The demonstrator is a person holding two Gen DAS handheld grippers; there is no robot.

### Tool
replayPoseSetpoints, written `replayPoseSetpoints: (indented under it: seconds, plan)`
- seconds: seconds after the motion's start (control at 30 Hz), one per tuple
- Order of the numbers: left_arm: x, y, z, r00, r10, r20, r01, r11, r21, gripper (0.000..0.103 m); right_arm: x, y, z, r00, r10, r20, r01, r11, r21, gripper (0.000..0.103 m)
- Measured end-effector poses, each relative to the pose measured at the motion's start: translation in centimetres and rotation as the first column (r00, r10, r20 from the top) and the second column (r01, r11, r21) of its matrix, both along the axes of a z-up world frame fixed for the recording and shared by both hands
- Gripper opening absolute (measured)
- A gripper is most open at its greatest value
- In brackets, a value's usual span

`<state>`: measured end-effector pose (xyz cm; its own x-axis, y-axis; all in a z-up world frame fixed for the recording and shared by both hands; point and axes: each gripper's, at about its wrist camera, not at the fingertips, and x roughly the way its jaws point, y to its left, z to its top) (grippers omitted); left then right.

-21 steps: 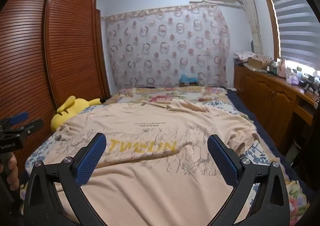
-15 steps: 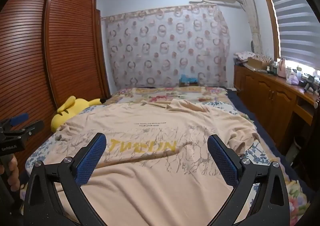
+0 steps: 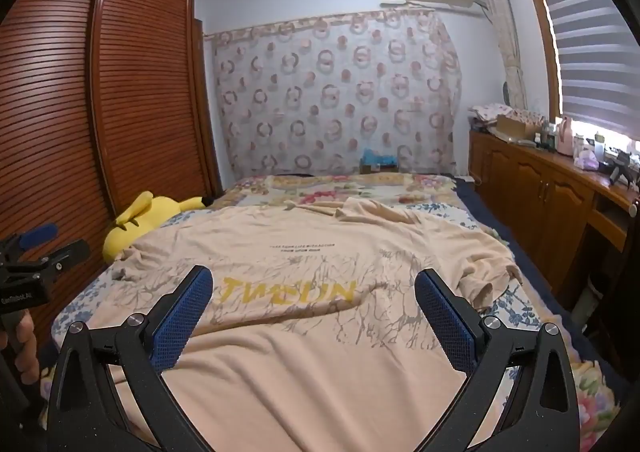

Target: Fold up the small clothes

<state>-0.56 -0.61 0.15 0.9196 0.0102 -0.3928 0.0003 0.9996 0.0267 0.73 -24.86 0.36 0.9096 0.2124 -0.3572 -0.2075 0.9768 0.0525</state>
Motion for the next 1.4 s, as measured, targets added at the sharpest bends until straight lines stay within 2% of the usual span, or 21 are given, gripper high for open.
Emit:
replayPoseSetpoints:
  seconds: [1.0, 1.4]
  plan:
    - [-0.42, -0.16, 0.41, 1.0, -0.005, 0.008, 0.005, 1.0, 0.003, 0.103, -0.19, 0.17, 0.13, 1.0, 0.001, 0.001, -0.001, 1.0, -0.002, 0.103]
    - [-0.41, -0.47, 0.37, 1.0, -0.004, 0.009, 0.004, 1.0, 0.004, 0.103, 0.0, -0.25, -0.8, 1.0, 0.002, 0.002, -0.002, 1.0, -0.001, 0.103]
